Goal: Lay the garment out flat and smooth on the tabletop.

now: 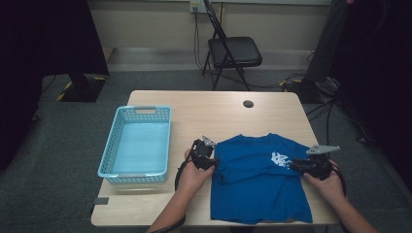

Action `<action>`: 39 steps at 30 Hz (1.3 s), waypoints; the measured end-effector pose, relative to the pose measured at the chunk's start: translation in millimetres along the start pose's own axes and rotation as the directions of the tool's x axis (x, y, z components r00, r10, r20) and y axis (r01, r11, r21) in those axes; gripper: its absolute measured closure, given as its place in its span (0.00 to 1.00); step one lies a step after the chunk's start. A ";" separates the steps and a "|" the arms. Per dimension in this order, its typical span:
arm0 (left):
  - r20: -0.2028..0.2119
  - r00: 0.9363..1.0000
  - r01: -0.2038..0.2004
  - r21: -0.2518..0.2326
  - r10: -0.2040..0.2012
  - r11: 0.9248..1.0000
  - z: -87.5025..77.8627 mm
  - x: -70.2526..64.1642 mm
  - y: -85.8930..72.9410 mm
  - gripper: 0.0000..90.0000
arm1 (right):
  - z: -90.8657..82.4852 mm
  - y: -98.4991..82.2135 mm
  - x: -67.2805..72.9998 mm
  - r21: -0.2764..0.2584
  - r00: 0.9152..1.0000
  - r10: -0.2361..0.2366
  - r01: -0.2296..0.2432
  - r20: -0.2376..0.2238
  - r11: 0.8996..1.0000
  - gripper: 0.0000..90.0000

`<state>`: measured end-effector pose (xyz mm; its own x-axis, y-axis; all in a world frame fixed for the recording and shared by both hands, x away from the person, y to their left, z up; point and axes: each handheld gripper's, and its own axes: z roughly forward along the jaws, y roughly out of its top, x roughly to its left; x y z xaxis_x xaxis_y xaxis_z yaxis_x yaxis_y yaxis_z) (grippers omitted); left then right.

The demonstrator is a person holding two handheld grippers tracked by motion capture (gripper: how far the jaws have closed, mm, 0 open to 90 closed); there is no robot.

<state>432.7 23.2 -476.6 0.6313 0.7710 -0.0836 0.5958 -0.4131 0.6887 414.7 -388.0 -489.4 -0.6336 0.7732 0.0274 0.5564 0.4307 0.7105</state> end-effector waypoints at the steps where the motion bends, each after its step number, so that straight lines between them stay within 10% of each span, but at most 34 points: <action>1: -0.005 1.000 -0.004 0.010 0.004 1.000 4.0 1.1 1.4 0.64 | 0.0 -0.1 0.0 0.000 1.000 0.001 -0.001 0.000 1.000 0.78; 8: 0.013 0.999 -0.029 0.034 0.029 0.999 15.4 -1.0 8.2 0.97 | 0.0 -1.0 -0.2 -0.007 1.000 0.001 -0.001 -0.001 1.000 0.78; 15: 0.030 0.996 -0.087 -0.045 0.089 0.995 1.9 -22.4 40.4 0.99 | -0.2 -1.5 0.3 -0.010 1.000 0.005 -0.005 0.003 1.000 0.78; 21: 0.165 0.958 -0.224 -0.088 0.236 0.971 2.1 -78.1 57.6 0.95 | -0.2 -1.8 -1.4 -0.014 1.000 0.012 -0.012 -0.004 1.000 0.79; 23: 0.154 0.954 -0.243 -0.100 0.256 0.965 2.5 -87.3 59.0 0.83 | -0.2 -1.8 -1.4 -0.014 1.000 0.013 -0.013 -0.004 1.000 0.79; 31: 0.044 0.986 -0.157 -0.061 0.160 0.986 13.6 -49.7 59.0 0.68 | -0.4 -1.6 -0.6 -0.011 1.000 0.009 -0.009 -0.001 1.000 0.79; 39: 0.026 0.997 -0.079 0.013 0.079 0.997 37.2 -24.3 46.2 0.65 | -0.4 -1.7 -0.5 -0.012 1.000 0.008 -0.008 -0.001 1.000 0.79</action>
<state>463.4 -32.6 -469.5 0.6889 0.7233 -0.0476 0.5504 -0.4792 0.6836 413.8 -389.2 -490.3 -0.6294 0.7763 0.0341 0.5554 0.4188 0.7184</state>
